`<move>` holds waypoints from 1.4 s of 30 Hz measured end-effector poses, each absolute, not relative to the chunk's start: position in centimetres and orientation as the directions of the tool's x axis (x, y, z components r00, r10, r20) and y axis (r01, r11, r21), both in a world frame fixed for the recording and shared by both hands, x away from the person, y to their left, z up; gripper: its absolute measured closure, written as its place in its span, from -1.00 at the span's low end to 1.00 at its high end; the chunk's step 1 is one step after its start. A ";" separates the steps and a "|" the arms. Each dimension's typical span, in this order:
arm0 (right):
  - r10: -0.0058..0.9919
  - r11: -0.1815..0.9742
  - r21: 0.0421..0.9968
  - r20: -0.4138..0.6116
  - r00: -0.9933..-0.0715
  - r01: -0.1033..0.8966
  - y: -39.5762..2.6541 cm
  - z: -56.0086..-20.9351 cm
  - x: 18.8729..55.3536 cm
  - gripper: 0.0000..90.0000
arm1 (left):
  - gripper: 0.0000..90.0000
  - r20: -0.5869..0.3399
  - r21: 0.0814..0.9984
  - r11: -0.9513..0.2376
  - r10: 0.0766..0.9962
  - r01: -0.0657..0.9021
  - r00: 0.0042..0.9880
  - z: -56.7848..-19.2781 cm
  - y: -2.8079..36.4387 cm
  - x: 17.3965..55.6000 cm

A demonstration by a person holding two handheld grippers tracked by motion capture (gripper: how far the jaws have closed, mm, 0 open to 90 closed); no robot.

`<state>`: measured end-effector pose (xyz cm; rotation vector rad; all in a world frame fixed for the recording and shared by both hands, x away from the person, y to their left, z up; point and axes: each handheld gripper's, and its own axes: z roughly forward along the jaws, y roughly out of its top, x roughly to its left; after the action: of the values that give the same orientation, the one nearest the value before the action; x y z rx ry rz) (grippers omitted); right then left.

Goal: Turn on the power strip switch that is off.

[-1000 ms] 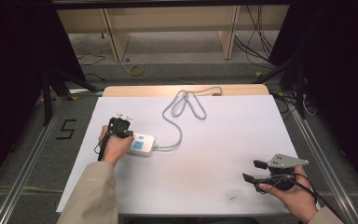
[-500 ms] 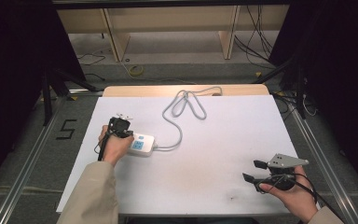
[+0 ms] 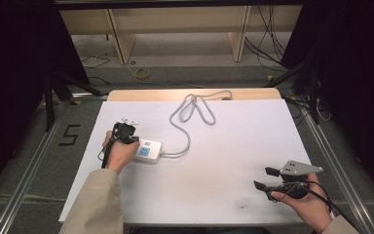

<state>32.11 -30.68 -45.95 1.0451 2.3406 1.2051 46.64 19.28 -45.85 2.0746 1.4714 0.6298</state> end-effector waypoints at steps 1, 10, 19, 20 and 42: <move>0.725 0.380 0.799 0.056 -0.687 0.466 -30.7 -46.0 32.1 -0.31 | 1.00 0.074 0.647 -0.278 0.950 0.710 0.304 -45.9 19.3 46.6; 0.725 0.379 0.800 0.054 -0.686 0.464 -30.7 -45.9 32.1 -0.31 | 1.00 0.091 0.650 -0.287 0.949 0.704 0.303 -45.9 19.3 46.7; 0.726 0.379 0.801 0.054 -0.686 0.464 -30.7 -45.9 32.1 -0.31 | 1.00 0.090 0.651 -0.286 0.949 0.703 0.302 -45.9 19.3 46.7; 0.726 0.379 0.801 0.053 -0.685 0.464 -30.7 -45.9 32.1 -0.31 | 1.00 0.090 0.651 -0.286 0.949 0.703 0.302 -45.9 19.3 46.7; 0.728 0.374 0.804 0.054 -0.683 0.462 -30.9 -45.8 32.1 -0.30 | 1.00 0.110 0.651 -0.304 0.944 0.696 0.310 -45.8 19.3 46.6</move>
<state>32.08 -30.87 -45.85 1.0464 2.3290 1.2119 46.57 19.26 -45.81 2.0915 1.4497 0.6697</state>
